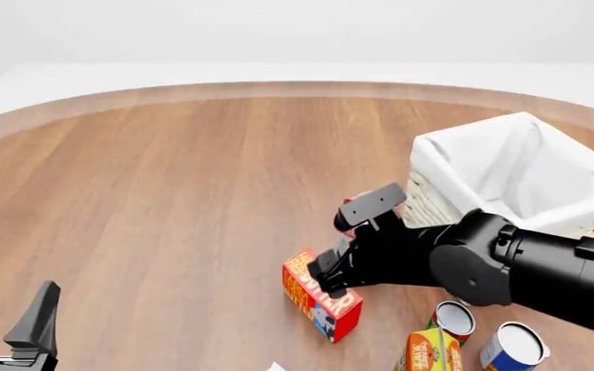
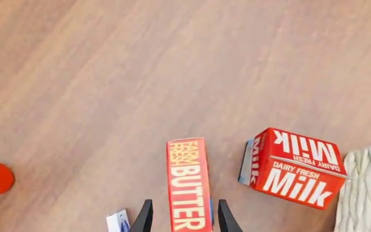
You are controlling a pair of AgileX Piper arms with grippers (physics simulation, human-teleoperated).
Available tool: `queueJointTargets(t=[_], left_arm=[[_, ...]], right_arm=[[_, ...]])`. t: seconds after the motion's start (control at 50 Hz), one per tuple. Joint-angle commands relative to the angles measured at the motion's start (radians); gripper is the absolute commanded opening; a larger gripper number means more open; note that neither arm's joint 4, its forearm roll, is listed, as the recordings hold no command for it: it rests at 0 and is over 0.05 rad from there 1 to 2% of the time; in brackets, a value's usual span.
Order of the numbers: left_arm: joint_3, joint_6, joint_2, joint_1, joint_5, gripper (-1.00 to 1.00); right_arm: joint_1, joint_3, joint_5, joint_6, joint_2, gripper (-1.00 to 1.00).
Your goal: Pick up the cream cheese box and the butter, and put them in the basket.
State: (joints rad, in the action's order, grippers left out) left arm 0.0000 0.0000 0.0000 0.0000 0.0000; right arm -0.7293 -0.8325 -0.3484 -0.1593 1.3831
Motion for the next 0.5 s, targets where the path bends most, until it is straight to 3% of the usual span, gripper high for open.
queueJointTargets(t=[0.02,0.22,0.5], left_arm=[[0.0,0.0,0.0,0.0,0.0,1.0],[0.0,0.0,0.0,0.0,0.0,1.0],[0.0,0.0,0.0,0.0,0.0,1.0]], right_arm=[[-0.006,0.02,0.032,-0.008,0.022,1.0],[-0.031,0.028,0.054,-0.013,0.055,1.0],[0.019,0.038,0.052,0.03,0.039,1.0]])
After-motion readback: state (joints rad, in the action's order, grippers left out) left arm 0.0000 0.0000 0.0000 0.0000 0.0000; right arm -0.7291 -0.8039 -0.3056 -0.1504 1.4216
